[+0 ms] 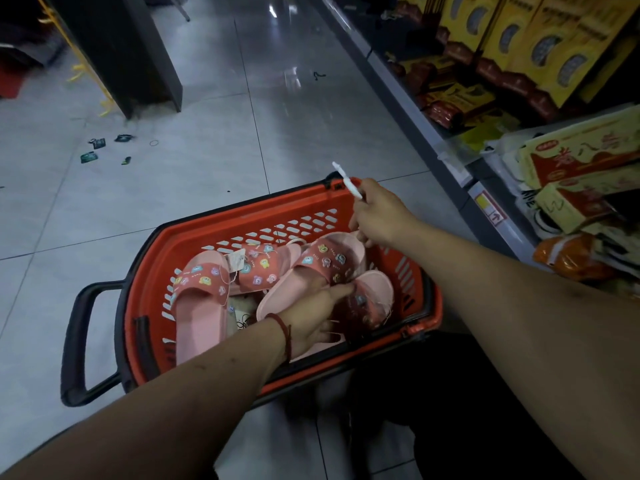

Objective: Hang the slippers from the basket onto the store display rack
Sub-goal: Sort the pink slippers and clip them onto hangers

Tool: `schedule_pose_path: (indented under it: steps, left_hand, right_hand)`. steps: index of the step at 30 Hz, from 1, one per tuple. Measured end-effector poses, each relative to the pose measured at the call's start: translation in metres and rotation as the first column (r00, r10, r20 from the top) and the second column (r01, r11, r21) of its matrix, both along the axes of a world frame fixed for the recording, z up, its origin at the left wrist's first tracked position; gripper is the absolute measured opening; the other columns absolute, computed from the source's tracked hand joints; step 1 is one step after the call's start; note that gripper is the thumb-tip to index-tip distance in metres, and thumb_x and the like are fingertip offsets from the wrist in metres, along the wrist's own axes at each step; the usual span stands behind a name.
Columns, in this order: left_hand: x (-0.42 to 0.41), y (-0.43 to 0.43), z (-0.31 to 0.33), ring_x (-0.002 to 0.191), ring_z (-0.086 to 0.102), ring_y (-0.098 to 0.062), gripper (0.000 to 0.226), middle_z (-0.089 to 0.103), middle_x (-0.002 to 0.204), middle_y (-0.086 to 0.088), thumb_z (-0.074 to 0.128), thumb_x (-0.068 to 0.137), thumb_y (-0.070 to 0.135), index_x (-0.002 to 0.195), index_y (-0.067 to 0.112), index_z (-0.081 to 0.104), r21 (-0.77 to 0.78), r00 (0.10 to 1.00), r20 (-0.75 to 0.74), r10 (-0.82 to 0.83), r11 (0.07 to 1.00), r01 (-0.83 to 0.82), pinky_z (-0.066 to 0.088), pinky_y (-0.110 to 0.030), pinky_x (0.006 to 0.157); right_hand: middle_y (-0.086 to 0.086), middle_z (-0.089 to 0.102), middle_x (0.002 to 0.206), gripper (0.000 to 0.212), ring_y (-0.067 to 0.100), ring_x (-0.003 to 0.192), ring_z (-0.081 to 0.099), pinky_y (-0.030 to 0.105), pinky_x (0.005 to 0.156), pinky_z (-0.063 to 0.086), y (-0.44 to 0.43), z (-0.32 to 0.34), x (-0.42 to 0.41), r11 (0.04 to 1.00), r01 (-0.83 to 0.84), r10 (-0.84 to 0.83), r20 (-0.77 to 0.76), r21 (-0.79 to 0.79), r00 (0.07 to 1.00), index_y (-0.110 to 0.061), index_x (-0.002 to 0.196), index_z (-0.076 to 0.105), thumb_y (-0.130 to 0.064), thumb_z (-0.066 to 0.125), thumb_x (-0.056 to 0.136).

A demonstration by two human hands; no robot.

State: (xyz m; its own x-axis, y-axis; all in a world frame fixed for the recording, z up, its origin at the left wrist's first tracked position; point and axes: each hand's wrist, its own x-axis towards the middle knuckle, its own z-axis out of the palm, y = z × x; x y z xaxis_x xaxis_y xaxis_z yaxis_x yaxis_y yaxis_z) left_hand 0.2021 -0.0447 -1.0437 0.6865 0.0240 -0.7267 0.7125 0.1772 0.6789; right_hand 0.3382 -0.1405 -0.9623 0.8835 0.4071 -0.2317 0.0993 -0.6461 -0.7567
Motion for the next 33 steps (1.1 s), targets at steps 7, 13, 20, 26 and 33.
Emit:
schedule_pose_path:
  steps: [7,13,20,26,33]
  left_hand:
    - [0.011,-0.003,0.026,0.097,0.071,-0.028,0.039,0.075,0.105,-0.013,0.060,0.090,0.042,0.112,0.012,0.069,-0.095,0.957,-0.026,0.289,0.952,-0.291,0.057,-0.036,0.085]
    - [0.009,0.007,0.072,0.074,0.061,-0.021,0.043,0.062,0.076,-0.009,0.027,0.074,-0.020,0.077,0.016,0.051,-0.317,0.873,0.150,0.464,0.859,-0.403,0.052,-0.041,0.090]
    - [0.003,0.031,0.115,0.123,0.061,-0.030,0.087,0.061,0.134,-0.018,0.011,0.066,-0.025,0.118,0.033,0.050,-0.619,0.691,0.294,0.660,0.683,-0.389,0.041,-0.045,0.109]
    - [0.003,0.043,0.119,0.089,0.065,-0.029,0.086,0.064,0.115,-0.016,0.032,0.057,-0.018,0.130,0.027,0.042,-0.708,0.593,0.391,0.704,0.641,-0.295,0.048,-0.043,0.095]
    - [0.005,0.069,0.117,0.094,0.065,-0.028,0.038,0.060,0.113,-0.012,0.051,0.087,0.022,0.124,0.016,0.056,-0.741,0.647,0.322,0.691,0.609,-0.282,0.054,-0.037,0.084]
  right_hand:
    - [0.012,0.059,0.077,0.015,0.024,0.046,0.062,0.036,0.050,0.055,-0.007,0.023,-0.003,0.945,0.160,-0.151,-0.053,0.285,0.987,-0.015,0.114,0.037,-0.016,0.033,0.100]
    - [-0.003,0.043,0.055,0.026,0.026,0.060,0.046,0.040,0.062,0.046,-0.006,0.051,-0.020,0.742,0.281,-0.187,-0.214,0.609,0.959,-0.024,0.086,0.069,-0.043,0.056,0.097]
    - [0.002,0.062,0.069,0.029,0.017,0.055,0.055,0.032,0.051,0.044,0.013,0.073,-0.047,0.564,0.421,-0.166,-0.402,0.710,0.900,-0.010,0.097,0.073,-0.035,0.059,0.099]
    - [0.011,0.061,0.063,0.026,0.019,0.042,0.049,0.025,0.043,0.039,0.049,0.074,-0.069,0.569,0.460,-0.155,-0.461,0.682,0.874,-0.004,0.093,0.071,-0.024,0.054,0.100]
    - [0.000,0.065,0.054,0.039,0.015,0.048,0.061,0.022,0.046,0.043,0.073,0.064,-0.081,0.819,0.273,-0.182,-0.223,0.505,0.958,-0.013,0.064,0.069,-0.031,0.058,0.097]
